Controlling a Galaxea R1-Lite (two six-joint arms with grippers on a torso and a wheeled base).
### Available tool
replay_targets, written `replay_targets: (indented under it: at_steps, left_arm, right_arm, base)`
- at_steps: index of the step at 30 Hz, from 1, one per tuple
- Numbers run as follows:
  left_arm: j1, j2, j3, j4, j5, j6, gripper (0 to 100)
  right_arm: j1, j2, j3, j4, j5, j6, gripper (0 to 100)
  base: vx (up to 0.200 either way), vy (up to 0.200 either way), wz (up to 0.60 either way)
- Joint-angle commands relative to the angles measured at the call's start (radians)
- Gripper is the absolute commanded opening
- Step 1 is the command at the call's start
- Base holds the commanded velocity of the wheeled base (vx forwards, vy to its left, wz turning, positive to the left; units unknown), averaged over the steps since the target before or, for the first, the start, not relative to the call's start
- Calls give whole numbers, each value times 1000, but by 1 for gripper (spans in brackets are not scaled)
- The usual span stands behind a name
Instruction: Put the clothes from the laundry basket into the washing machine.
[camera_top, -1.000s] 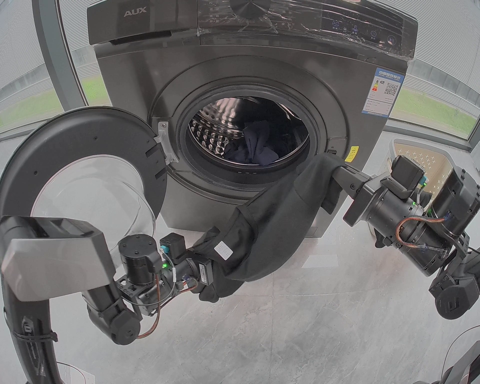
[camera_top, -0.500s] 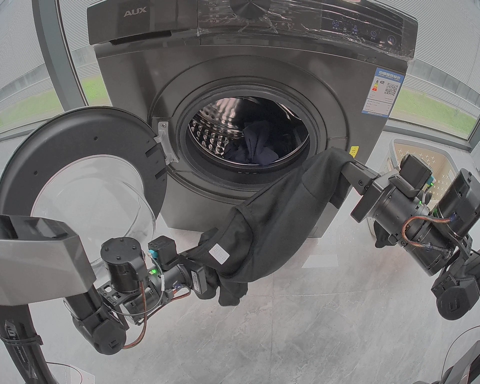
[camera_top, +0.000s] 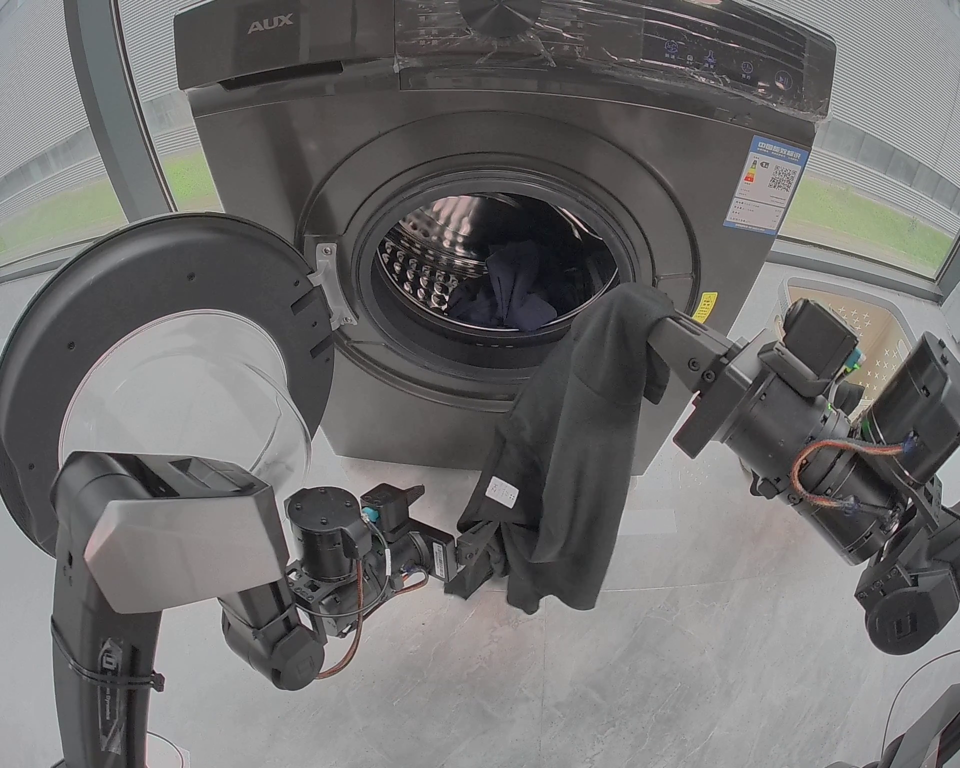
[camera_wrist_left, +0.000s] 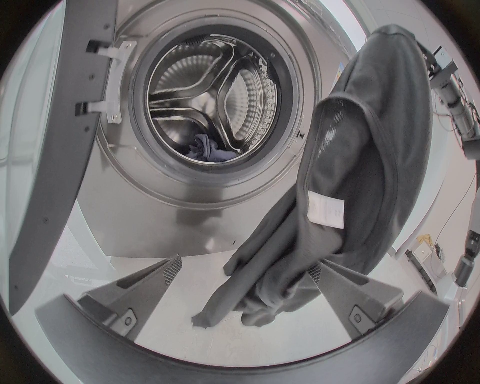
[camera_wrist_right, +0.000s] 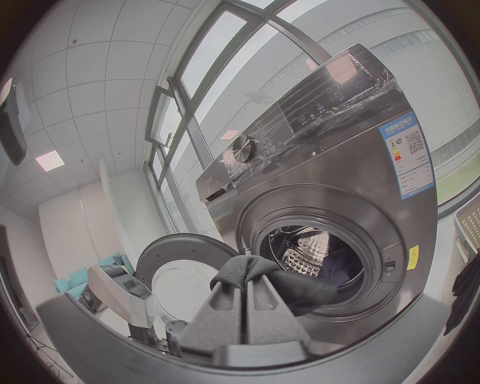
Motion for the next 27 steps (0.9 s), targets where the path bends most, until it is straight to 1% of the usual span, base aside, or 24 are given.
replay_targets:
  at_steps: [1, 16, 24, 27]
  left_arm:
    - [5, 112, -60, 0, 2, -2, 100]
    - [2, 157, -120, 2, -1, -1, 100]
    - [37, 190, -213, 31, 1, 1, 100]
    - [46, 196, -246, 43, -1, 1, 100]
  right_arm:
    - [28, 0, -6, 3, 0, 0, 0]
    - [27, -5, 0, 3, 0, 0, 0]
    - [33, -28, 30, 5, 0, -2, 0]
    - [47, -40, 47, 6, 2, -2, 0]
  base:
    - [0, 0, 0]
    - [0, 0, 0]
    - [0, 0, 0]
    - [0, 0, 0]
